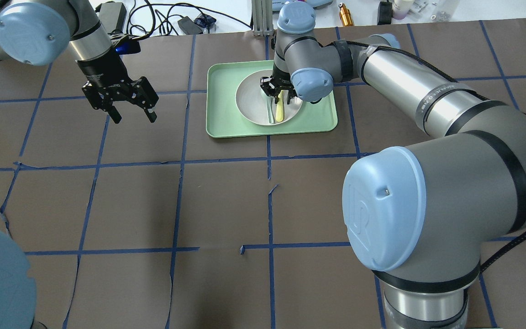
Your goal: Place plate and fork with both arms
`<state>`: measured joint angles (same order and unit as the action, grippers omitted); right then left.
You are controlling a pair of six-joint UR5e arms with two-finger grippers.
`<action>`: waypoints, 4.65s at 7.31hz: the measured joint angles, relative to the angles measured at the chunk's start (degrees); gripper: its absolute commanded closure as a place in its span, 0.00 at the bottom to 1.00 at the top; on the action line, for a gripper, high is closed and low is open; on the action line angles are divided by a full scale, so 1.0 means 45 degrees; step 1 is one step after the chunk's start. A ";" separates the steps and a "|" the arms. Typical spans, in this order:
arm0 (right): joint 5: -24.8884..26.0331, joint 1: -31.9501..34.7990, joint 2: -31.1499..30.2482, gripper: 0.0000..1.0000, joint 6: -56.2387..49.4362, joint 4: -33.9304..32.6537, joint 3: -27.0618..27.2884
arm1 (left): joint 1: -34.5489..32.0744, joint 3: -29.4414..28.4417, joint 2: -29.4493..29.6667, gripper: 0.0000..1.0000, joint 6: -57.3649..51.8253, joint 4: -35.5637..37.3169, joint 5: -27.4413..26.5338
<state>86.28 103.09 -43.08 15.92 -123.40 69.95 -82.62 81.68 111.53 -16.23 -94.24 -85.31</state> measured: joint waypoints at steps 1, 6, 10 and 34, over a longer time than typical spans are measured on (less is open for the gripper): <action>0.0009 0.0000 -0.0005 1.00 0.0000 0.0001 0.0001 | 0.0000 0.0006 0.0000 0.00 -0.0014 -0.0008 -0.0005; 0.0119 -0.0089 -0.0859 1.00 0.0150 0.0102 -0.0011 | 0.0081 0.0011 -0.0006 0.00 -0.0091 0.0001 0.0009; -0.1661 -0.1914 -0.1166 0.91 -0.2277 0.0169 0.0656 | 0.0101 0.0005 -0.0032 0.00 0.0020 0.0003 0.0042; 0.0732 -0.1831 -0.8661 0.00 -0.2762 0.8410 0.3104 | -0.2425 0.0527 -0.2773 0.00 0.4899 0.0741 -0.0976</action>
<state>89.57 94.85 -82.05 3.49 -85.55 83.92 -93.53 84.05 99.06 5.82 -90.90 -89.70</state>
